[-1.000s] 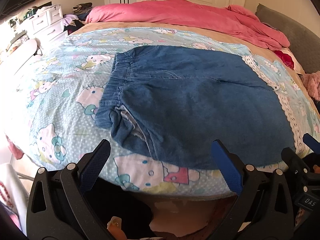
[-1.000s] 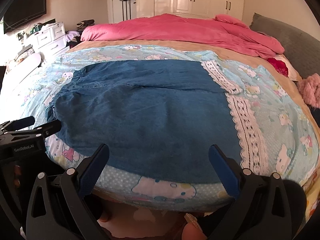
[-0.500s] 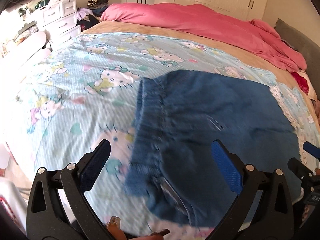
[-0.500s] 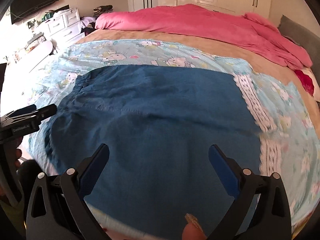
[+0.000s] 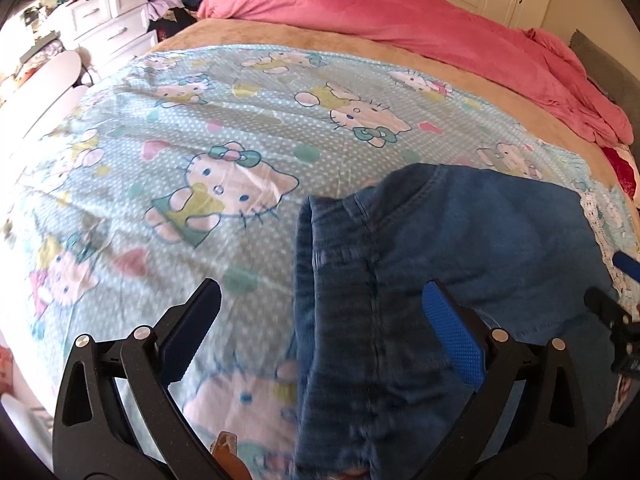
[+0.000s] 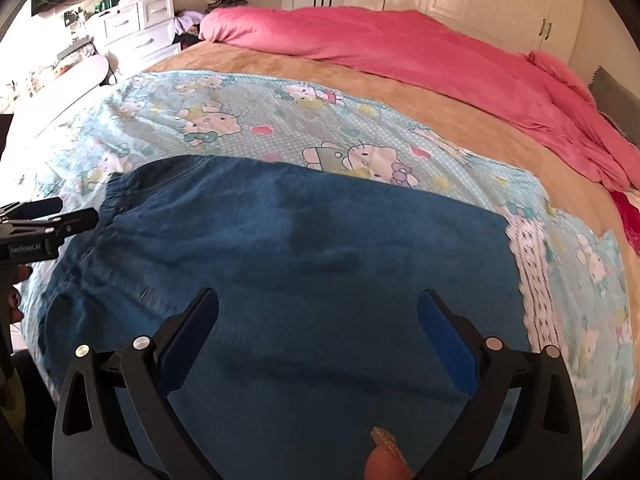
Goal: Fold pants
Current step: 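Move the left tool to the elastic denim waistband and grasp it, then grasp the denim pant leg with the right tool while the left tool holds the waistband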
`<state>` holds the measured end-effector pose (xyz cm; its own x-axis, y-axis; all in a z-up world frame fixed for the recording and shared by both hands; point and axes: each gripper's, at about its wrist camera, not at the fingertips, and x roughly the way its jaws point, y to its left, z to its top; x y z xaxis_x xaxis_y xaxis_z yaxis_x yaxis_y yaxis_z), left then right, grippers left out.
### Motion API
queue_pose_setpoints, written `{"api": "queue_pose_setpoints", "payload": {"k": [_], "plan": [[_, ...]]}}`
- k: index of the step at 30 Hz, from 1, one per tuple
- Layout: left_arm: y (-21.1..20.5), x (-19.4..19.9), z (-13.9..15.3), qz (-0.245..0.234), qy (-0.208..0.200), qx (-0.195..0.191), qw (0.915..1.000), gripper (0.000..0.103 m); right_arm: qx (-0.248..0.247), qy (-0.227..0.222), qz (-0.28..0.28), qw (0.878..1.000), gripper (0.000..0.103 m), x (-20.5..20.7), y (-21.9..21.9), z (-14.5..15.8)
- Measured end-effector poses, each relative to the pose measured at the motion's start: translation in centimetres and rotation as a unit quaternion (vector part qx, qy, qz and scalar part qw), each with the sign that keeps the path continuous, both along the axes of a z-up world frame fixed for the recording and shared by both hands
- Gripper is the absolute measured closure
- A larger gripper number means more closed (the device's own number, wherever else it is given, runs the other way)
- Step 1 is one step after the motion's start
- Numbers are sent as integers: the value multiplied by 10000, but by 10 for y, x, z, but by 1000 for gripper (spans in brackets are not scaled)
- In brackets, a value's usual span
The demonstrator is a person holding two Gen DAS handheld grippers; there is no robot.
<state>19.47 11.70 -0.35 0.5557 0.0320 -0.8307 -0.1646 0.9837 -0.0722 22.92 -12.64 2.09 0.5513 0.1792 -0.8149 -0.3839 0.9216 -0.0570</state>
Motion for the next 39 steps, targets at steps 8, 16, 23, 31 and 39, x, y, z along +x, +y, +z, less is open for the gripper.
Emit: {"api": "queue_pose_setpoints", "payload": {"k": [8, 16, 23, 31, 39], "plan": [[7, 40, -13, -102, 113, -86, 9998, 8, -231, 66, 148, 9996, 4, 70, 10, -11], [2, 56, -17, -259, -90, 87, 9996, 19, -427, 345, 585, 9968, 4, 109, 37, -28], [3, 62, -26, -506, -118, -86, 9986, 69, -581, 299, 885, 9939, 4, 129, 55, -36], [-3, 39, -5, -676, -681, 54, 9954, 76, -586, 380, 1393, 9878, 4, 124, 70, -44], [-7, 26, 5, -765, -908, 150, 9928, 76, -906, -81, 1964, 9763, 5, 108, 94, -43]]}}
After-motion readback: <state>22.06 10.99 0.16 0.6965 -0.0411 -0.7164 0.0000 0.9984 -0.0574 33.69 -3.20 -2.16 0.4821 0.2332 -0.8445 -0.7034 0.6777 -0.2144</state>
